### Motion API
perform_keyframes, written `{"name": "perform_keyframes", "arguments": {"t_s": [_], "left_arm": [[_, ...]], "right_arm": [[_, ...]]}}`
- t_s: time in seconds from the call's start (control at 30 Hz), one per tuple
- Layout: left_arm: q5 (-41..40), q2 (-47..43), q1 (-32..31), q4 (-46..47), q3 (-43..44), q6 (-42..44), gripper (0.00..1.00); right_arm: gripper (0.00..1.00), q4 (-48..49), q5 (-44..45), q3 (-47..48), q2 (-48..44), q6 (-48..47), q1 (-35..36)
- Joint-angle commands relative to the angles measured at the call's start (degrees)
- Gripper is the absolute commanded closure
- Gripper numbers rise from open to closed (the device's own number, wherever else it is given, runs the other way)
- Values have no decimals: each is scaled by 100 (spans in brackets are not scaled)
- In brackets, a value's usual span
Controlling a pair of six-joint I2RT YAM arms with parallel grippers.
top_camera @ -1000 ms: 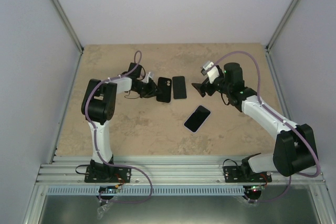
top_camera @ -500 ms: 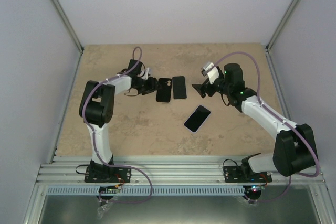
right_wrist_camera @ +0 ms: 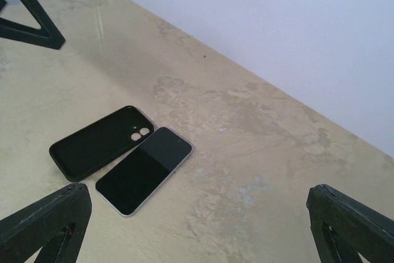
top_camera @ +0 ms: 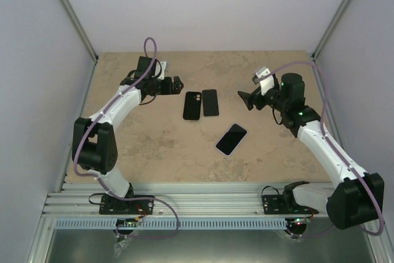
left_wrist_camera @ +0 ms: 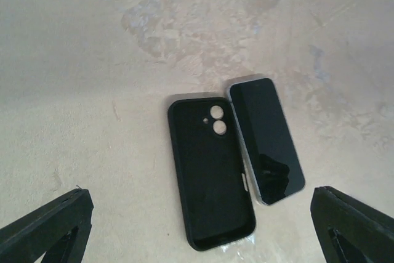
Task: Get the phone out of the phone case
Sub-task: Pick up the phone at the center of the board.
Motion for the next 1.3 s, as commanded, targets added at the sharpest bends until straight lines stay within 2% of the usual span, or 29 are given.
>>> {"name": "perform_keyframes", "arguments": {"t_s": [0.0, 0.27, 0.5, 0.73, 1.0, 1.27], "left_arm": [[-190, -515, -235, -547, 224, 511, 0], [-540, -1121, -1151, -982, 160, 980, 1], [-731, -1047, -2311, -1165, 41, 1047, 1], [-835, -704, -3205, -957, -292, 1009, 1], [-851, 24, -3809, -1022, 7, 804, 1], [-1054, 994, -3839, -1249, 642, 203, 1]], "right_arm": [[2, -469, -96, 130, -408, 177, -164], [2, -685, -314, -23, -962, 578, -666], [2, -602, -682, -140, -1095, 1024, -1345], [2, -410, -980, -407, -1251, 1328, -1925], [2, -277, -1218, -594, -1322, 1473, -2123], [2, -243, -1239, -660, -1317, 1449, -2152]]}}
